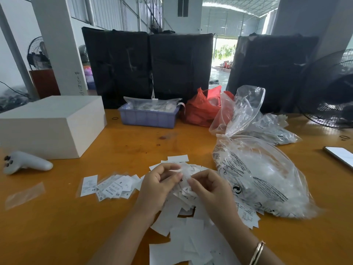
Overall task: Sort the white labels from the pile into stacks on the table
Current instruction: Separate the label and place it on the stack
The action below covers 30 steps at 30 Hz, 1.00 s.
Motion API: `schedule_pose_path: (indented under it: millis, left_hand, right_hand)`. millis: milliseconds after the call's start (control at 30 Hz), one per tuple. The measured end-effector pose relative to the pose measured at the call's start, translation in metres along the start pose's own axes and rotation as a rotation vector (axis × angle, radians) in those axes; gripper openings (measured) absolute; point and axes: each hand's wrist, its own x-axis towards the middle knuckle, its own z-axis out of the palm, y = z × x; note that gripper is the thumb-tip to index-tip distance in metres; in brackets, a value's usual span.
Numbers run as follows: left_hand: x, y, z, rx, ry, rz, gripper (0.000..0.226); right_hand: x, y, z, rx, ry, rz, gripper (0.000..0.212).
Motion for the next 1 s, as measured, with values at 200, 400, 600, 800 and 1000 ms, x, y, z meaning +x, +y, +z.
schedule_pose_path:
  millis: [200, 400, 600, 800, 1000]
  left_hand:
    - [0.001, 0.004, -0.008, 0.019, -0.111, 0.06, 0.014]
    - [0.007, 0.002, -0.021, 0.274, -0.123, 0.151, 0.029]
    - [0.027, -0.007, -0.062, 0.444, 0.241, 0.077, 0.025]
    - [0.03, -0.024, -0.084, 1.046, 0.327, -0.217, 0.028]
    - [0.031, -0.03, -0.08, 1.222, 0.271, -0.186, 0.041]
  right_hand:
    - [0.003, 0.002, -0.006, 0.161, 0.015, 0.133, 0.01]
    - [0.004, 0.004, -0.004, 0.084, -0.008, 0.124, 0.014]
    - [0.01, 0.005, -0.018, -0.005, 0.087, 0.062, 0.024]
    - [0.012, 0.008, -0.02, -0.069, 0.11, 0.029, 0.023]
    - [0.012, 0.004, -0.024, -0.174, 0.137, -0.021, 0.025]
